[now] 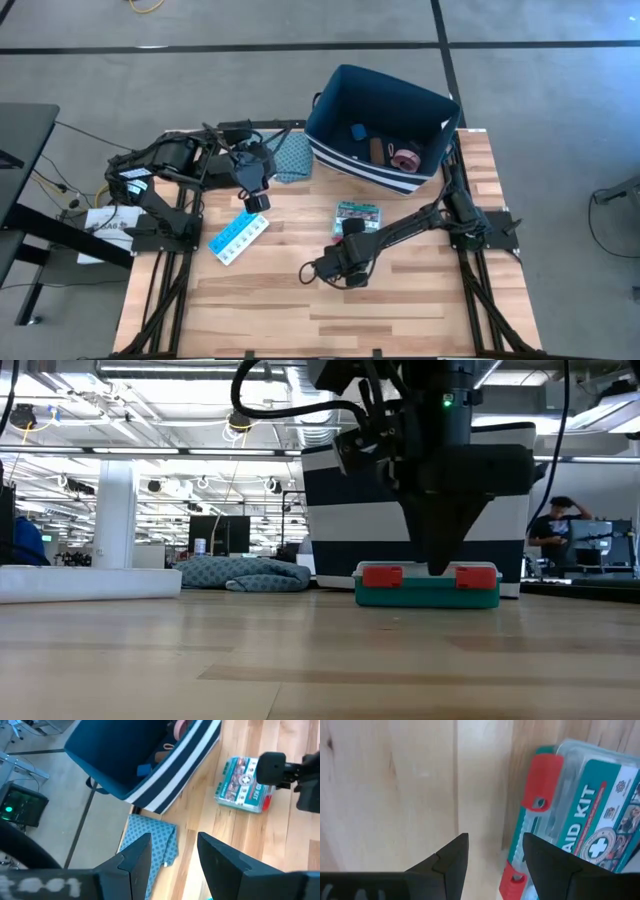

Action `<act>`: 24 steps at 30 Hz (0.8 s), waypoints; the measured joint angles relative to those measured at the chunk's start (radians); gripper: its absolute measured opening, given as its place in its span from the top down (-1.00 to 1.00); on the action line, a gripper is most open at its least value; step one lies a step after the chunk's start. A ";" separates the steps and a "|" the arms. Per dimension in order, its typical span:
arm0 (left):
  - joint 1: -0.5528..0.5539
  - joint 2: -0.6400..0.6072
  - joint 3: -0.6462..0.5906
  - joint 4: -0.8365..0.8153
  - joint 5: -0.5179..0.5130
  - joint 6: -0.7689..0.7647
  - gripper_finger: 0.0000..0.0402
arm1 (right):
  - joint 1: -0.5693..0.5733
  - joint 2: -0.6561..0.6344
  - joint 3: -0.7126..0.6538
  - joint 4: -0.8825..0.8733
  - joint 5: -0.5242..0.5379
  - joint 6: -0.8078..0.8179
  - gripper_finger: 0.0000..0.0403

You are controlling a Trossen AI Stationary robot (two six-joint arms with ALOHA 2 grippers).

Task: Pick & place medical supplies in basket/bin
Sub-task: Put the blue first aid kit into the blue basket

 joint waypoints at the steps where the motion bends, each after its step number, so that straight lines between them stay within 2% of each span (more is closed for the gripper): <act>1: 0.000 0.000 0.000 -0.005 0.002 -0.001 0.25 | -0.004 0.000 0.000 0.004 -0.002 0.000 0.10; 6: 0.000 0.000 0.000 -0.007 0.011 -0.004 0.25 | -0.028 0.000 0.000 0.004 -0.009 0.000 0.10; 12: 0.000 0.000 0.000 -0.007 0.030 -0.012 0.25 | -0.057 0.000 0.000 0.059 -0.070 0.021 0.11; 24: 0.000 0.000 0.000 -0.006 0.048 -0.036 0.25 | -0.063 0.000 0.000 0.040 -0.070 0.033 0.11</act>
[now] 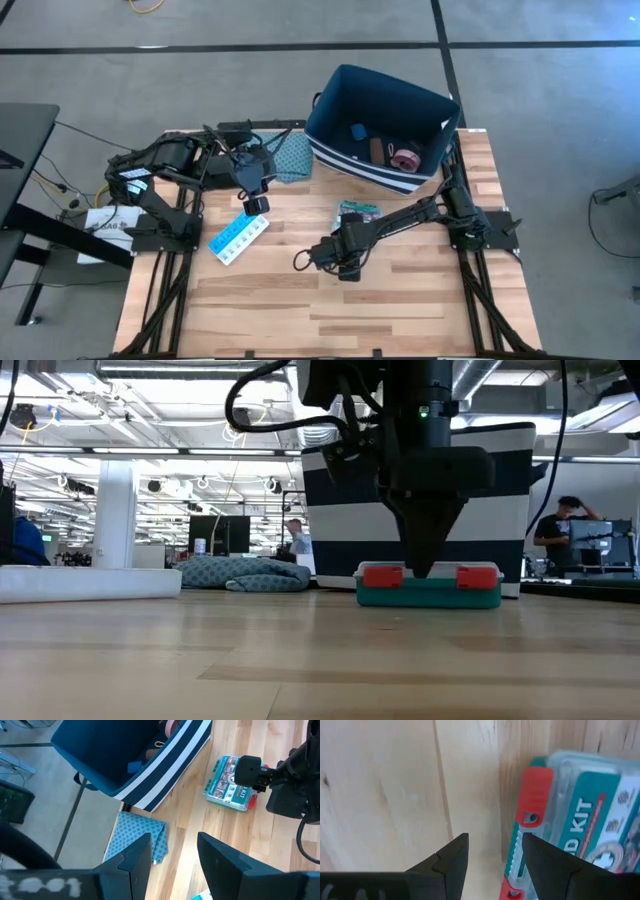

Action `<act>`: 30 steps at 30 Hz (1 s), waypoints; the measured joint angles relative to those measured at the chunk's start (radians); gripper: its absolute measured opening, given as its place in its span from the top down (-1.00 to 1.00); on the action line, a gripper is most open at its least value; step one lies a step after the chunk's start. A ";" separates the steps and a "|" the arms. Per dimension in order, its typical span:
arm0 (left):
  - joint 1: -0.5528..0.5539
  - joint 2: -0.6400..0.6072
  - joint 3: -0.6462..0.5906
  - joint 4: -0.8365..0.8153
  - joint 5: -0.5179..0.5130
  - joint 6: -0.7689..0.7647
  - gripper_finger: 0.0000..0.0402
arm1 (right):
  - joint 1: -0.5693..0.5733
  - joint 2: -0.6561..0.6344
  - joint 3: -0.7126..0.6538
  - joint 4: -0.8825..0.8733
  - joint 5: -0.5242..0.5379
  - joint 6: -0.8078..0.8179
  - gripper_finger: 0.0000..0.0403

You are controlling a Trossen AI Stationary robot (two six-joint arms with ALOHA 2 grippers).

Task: Pick & place medical supplies in basket/bin
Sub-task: Put the blue first aid kit into the blue basket

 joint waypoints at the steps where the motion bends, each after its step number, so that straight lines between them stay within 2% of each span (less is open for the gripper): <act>1: 0.000 0.000 0.000 0.000 0.000 0.000 0.25 | 0.001 0.000 0.000 -0.013 0.000 0.001 0.11; 15: 0.000 0.000 0.000 0.005 -0.001 -0.015 0.25 | 0.014 0.000 0.000 -0.071 0.003 0.003 0.11; 21: 0.000 0.000 0.000 0.005 -0.001 -0.015 0.25 | 0.014 0.004 0.000 -0.062 0.042 0.022 0.11; 30: 0.000 0.000 0.000 0.005 -0.001 -0.015 0.25 | 0.012 0.023 -0.047 0.000 0.030 0.032 0.11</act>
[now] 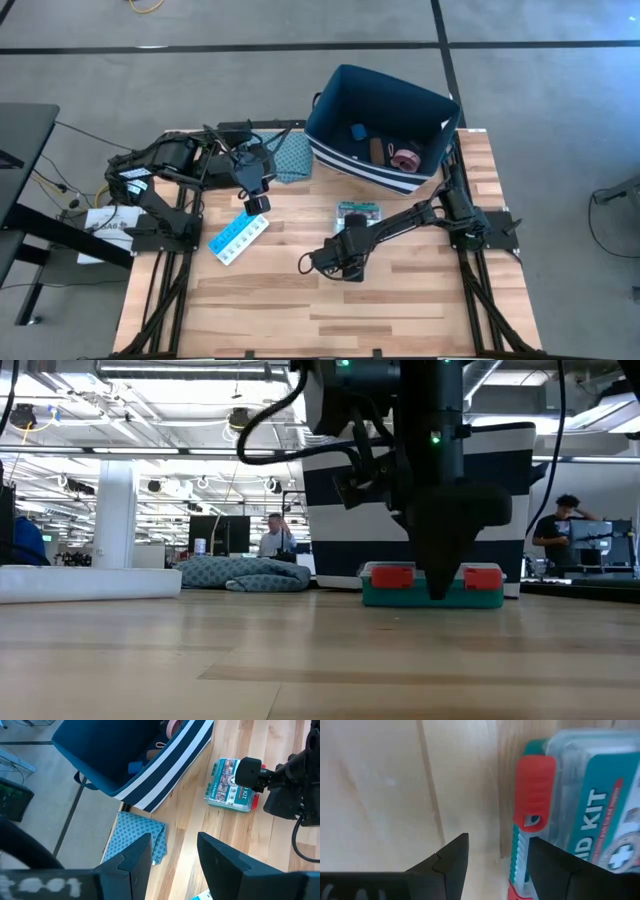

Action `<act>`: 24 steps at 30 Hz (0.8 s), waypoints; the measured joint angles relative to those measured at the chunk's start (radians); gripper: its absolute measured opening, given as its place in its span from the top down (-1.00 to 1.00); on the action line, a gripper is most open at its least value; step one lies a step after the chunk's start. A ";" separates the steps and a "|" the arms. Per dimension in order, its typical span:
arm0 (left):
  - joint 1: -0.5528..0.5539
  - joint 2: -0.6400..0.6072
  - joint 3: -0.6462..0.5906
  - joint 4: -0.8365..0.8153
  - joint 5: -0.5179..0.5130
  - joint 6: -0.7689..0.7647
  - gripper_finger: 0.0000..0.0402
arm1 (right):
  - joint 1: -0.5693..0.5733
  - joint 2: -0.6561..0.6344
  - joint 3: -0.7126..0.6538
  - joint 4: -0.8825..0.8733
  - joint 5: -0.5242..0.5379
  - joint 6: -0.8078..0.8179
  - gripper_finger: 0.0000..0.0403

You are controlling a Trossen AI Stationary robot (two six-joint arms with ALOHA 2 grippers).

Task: Pick & place medical supplies in basket/bin
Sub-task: Put the blue first aid kit into the blue basket

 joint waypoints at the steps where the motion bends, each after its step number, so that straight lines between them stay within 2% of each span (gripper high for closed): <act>1: 0.000 0.000 0.000 0.000 0.000 0.001 0.25 | -0.001 0.000 -0.010 0.000 0.003 0.007 0.11; 6: 0.000 0.000 0.000 0.009 -0.001 0.017 0.25 | -0.016 -0.006 -0.061 0.037 0.011 0.017 0.12; 9: 0.000 0.000 0.000 0.008 -0.001 0.017 0.25 | -0.021 -0.007 -0.061 0.032 0.012 0.016 0.20; 21: 0.000 0.009 0.000 0.070 -0.007 0.000 0.25 | -0.018 -0.009 -0.050 -0.037 -0.005 0.022 0.91; 24: 0.000 0.014 0.000 0.092 -0.006 -0.001 0.25 | 0.000 -0.004 -0.011 -0.108 -0.043 0.094 0.96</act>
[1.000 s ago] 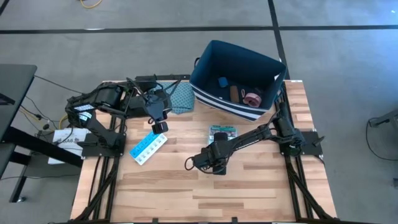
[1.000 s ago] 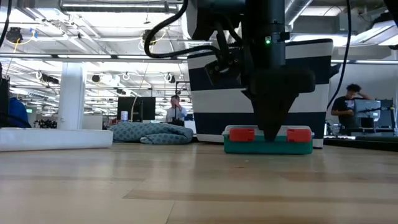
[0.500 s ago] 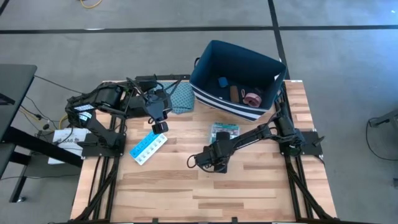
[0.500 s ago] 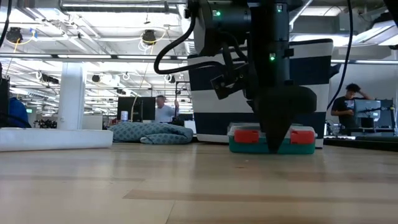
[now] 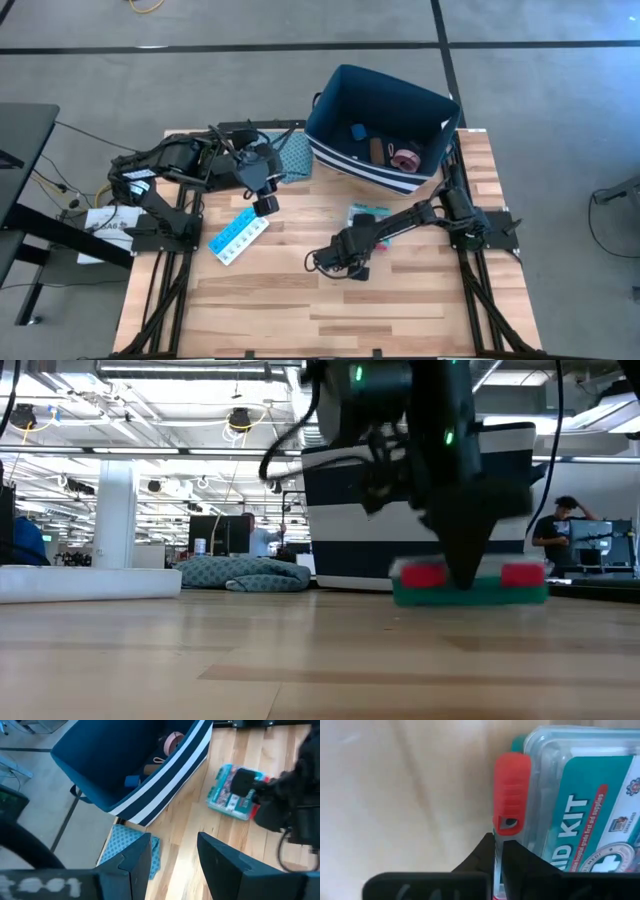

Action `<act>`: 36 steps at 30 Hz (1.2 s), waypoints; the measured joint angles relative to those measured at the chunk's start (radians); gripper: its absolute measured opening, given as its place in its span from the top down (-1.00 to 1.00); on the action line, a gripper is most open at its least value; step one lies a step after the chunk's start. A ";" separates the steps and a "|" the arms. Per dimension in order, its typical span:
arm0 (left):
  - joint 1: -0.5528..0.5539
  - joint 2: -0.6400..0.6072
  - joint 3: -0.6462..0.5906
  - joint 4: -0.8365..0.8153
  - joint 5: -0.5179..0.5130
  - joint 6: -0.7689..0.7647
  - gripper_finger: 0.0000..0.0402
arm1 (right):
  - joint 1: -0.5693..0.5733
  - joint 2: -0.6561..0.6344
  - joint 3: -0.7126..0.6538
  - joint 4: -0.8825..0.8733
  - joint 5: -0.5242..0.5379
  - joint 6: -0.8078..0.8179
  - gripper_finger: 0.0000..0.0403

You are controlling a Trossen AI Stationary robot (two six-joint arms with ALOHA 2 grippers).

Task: Pick & place medical supplies in basket/bin
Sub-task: Put the blue first aid kit into the blue basket

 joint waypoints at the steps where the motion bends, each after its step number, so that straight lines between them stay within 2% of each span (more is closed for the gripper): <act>1: 0.000 0.000 0.000 0.001 0.001 0.000 0.25 | 0.011 0.000 0.021 -0.024 -0.009 0.027 0.95; 7: 0.000 0.016 0.000 0.007 0.015 -0.046 0.25 | 0.097 -0.002 0.163 -0.052 -0.008 0.049 0.96; 11: 0.000 0.031 0.000 0.013 0.022 -0.041 0.25 | 0.144 -0.002 0.309 -0.078 0.005 0.041 0.96; 16: 0.000 0.055 0.000 0.018 0.040 -0.036 0.25 | 0.181 -0.003 0.503 -0.319 0.243 0.095 0.93; 18: 0.000 0.061 0.000 0.009 0.062 -0.035 0.25 | 0.183 -0.023 0.542 -0.314 0.296 0.104 0.95; 21: 0.000 0.075 0.001 0.004 0.090 -0.037 0.25 | 0.196 -0.089 0.570 -0.312 0.317 0.091 0.96; 27: -0.016 0.100 -0.001 -0.112 0.092 -0.043 0.25 | 0.189 -0.285 0.551 -0.317 0.477 0.039 0.94; 29: -0.018 0.100 -0.008 -0.096 0.080 -0.038 0.25 | 0.178 -0.368 0.536 -0.313 0.559 0.004 0.93; 32: -0.021 0.087 -0.011 -0.102 0.083 -0.019 0.25 | 0.115 -0.483 0.519 -0.312 0.661 -0.011 0.93; 36: -0.027 0.069 -0.010 -0.102 0.073 -0.013 0.25 | -0.023 -0.618 0.456 -0.313 0.680 -0.011 0.95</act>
